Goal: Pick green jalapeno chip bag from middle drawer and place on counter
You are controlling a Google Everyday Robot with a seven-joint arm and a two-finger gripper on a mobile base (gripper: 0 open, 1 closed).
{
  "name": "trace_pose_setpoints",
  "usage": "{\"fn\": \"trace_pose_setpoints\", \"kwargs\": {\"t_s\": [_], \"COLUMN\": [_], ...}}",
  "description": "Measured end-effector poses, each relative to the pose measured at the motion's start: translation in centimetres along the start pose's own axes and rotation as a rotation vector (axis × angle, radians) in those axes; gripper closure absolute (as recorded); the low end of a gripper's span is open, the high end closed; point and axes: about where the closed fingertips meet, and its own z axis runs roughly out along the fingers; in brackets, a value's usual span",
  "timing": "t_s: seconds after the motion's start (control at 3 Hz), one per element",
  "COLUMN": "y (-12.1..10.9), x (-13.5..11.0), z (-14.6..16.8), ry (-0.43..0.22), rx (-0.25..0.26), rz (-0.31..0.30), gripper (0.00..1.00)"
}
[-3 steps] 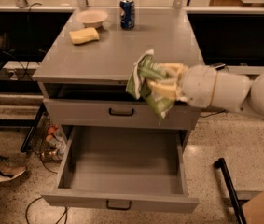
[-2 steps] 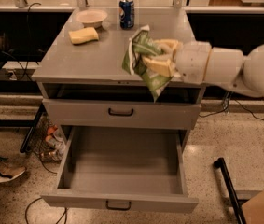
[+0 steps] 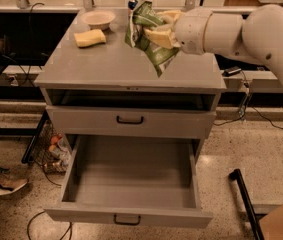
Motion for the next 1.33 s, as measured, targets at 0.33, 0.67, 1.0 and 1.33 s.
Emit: {"fn": "trace_pose_setpoints", "kwargs": {"t_s": [0.33, 0.67, 1.0, 1.33], "y": [-2.1, -3.3, -3.7, -3.7], "x": [0.4, 1.8, 2.6, 3.6], "z": [2.9, 6.9, 9.2, 10.9], "ry": [0.055, 0.143, 0.188, 0.215], "rx": [-0.016, -0.066, -0.102, -0.131], "rz": [0.006, 0.0, -0.004, 0.001], "gripper": [1.0, 0.97, 0.74, 0.51]}}
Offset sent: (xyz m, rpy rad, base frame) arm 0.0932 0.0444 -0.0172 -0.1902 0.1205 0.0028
